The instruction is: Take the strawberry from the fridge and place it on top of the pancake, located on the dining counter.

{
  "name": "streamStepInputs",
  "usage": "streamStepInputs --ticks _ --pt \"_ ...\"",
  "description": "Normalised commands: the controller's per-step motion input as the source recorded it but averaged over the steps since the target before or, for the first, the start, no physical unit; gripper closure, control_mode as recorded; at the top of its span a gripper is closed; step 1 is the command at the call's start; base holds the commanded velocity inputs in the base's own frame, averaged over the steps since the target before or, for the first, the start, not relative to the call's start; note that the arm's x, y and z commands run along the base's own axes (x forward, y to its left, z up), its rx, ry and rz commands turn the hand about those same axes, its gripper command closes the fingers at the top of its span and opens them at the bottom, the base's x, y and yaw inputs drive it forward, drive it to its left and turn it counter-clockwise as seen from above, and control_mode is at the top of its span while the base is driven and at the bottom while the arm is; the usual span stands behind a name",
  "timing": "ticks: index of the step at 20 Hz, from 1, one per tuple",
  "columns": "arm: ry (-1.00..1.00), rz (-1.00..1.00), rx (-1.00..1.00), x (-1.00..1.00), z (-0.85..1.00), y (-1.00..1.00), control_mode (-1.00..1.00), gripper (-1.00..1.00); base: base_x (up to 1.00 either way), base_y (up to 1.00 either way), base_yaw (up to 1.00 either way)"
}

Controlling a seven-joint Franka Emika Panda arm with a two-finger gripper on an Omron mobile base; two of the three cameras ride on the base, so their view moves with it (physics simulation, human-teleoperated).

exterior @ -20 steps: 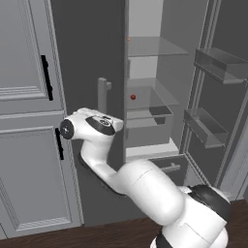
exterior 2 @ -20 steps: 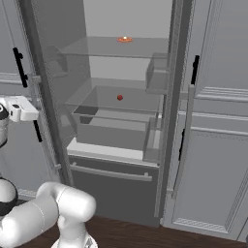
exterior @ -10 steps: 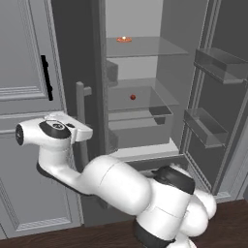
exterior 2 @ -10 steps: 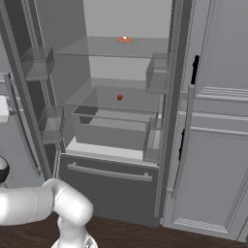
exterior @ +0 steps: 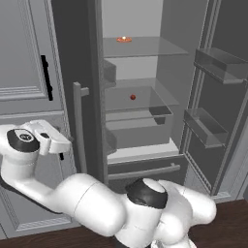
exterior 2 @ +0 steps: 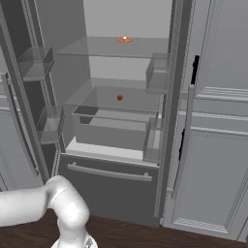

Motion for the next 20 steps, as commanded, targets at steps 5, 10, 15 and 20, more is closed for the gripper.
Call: streamStepInputs --ticks 5,10,15,20 --pt "-0.08 0.17 0.31 -1.0 -0.01 -0.91 -1.0 -1.0 0.0 0.0 0.0" --pt "-0.11 0.34 0.59 -0.48 0.14 -0.95 -1.0 -1.0 0.0 0.0 0.0" --pt "0.0 0.33 0.79 -0.32 0.0 -0.91 -1.0 -1.0 0.0 0.0 0.0" --pt "0.01 0.19 0.77 0.08 0.02 -0.98 -1.0 -1.0 0.0 0.0 0.0"
